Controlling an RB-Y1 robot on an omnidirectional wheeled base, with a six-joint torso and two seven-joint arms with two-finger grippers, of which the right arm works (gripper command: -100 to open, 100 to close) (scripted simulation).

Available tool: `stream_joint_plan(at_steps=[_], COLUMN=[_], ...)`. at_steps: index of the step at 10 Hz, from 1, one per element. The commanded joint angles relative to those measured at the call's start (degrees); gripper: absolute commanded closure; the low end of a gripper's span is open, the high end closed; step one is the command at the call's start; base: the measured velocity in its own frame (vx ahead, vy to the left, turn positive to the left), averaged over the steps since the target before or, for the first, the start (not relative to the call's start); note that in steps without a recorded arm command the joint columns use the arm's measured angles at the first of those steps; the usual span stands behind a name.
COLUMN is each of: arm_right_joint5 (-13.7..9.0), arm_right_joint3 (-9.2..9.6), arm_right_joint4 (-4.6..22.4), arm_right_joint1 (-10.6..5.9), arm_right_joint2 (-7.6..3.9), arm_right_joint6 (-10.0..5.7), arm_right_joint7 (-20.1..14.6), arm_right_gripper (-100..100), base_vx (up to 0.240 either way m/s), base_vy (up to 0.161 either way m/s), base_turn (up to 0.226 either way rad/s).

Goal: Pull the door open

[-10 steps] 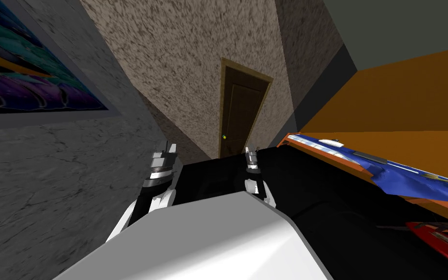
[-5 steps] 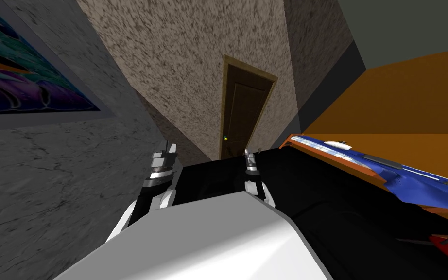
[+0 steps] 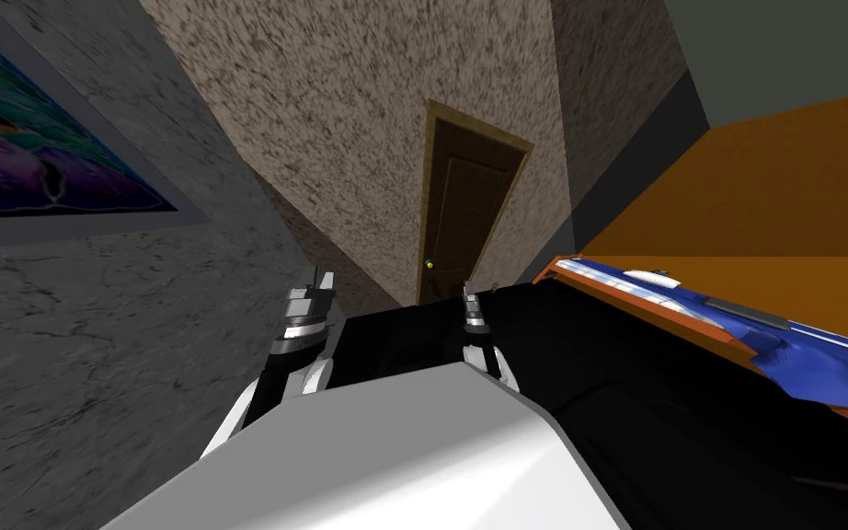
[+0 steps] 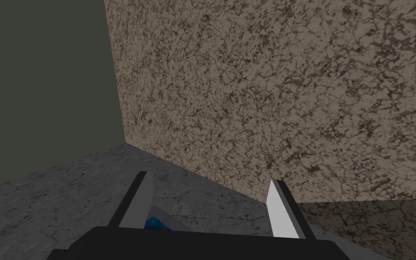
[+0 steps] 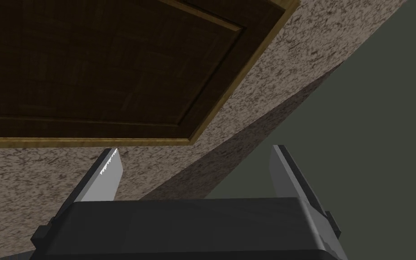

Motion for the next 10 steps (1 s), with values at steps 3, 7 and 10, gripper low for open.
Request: stream_joint_plan(at_steps=[3, 7, 10], arm_right_joint5=[0.7, 1.5, 2.1], arm_right_joint3=[-0.01, 0.00, 0.01], arm_right_joint4=[3.0, 6.4, 9.0], arm_right_joint1=[0.25, 0.52, 0.72], arm_right_joint2=[-0.34, -0.64, -0.84], arm_right_joint6=[-1.54, -3.13, -4.35], arm_right_joint7=[3.8, 8.0, 11.2], arm_right_gripper=[-100, -100, -100], base_vx=[0.103, 0.098, 0.110], base_vy=[0.007, 0.010, 0.001], base_turn=[0.029, 0.027, 0.027])
